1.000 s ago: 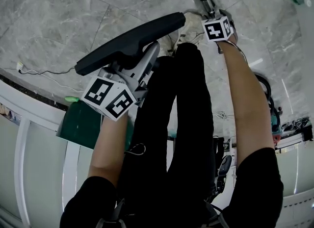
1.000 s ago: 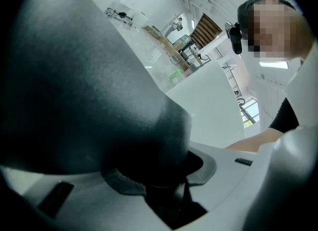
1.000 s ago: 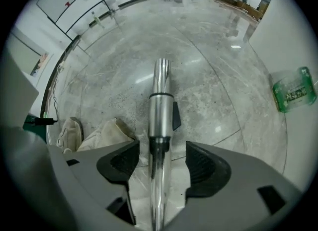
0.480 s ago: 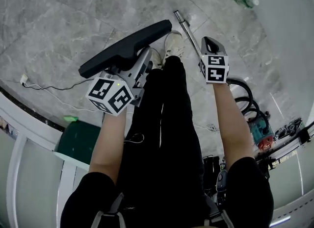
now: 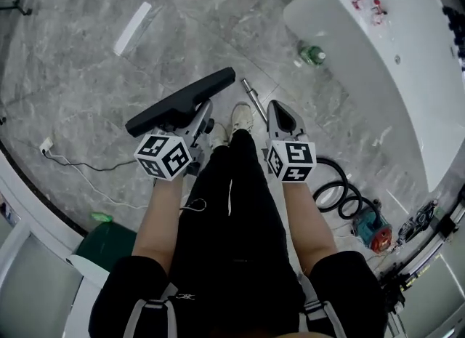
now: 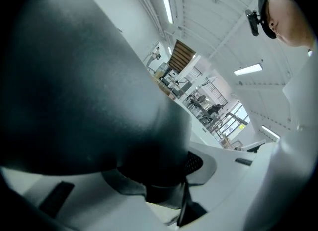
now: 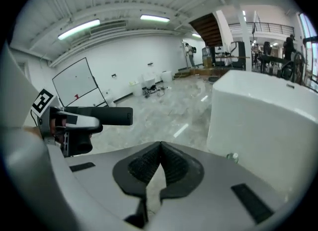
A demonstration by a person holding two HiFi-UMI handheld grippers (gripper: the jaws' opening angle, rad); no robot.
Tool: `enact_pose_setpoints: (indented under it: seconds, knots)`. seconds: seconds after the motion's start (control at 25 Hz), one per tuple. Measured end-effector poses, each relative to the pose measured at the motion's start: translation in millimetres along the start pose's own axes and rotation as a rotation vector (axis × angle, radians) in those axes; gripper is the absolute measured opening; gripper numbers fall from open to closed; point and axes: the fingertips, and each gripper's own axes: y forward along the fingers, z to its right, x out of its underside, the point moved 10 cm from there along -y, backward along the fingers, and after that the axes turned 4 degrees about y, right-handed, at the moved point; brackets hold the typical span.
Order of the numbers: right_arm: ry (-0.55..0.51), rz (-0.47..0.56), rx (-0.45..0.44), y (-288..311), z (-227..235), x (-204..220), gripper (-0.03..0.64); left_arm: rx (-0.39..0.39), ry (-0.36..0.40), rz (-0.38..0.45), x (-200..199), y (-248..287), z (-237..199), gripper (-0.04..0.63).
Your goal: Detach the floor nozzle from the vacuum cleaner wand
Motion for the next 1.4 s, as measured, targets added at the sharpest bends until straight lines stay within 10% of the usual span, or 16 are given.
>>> enact_pose_setpoints:
  seconds: [0.52,1.4]
  knots:
    - [-0.027,0.482,0.066,-246.8,-59.7,-207.3,0.015,0.095,0.274,0.209,-171.4,-133.2,207.0,0.169]
    - [-0.087,0.607,0.005,-323.8,-116.2,-244.3,0.015,0.115,0.299,0.312,-238.3,-196.0,259.3,0.169]
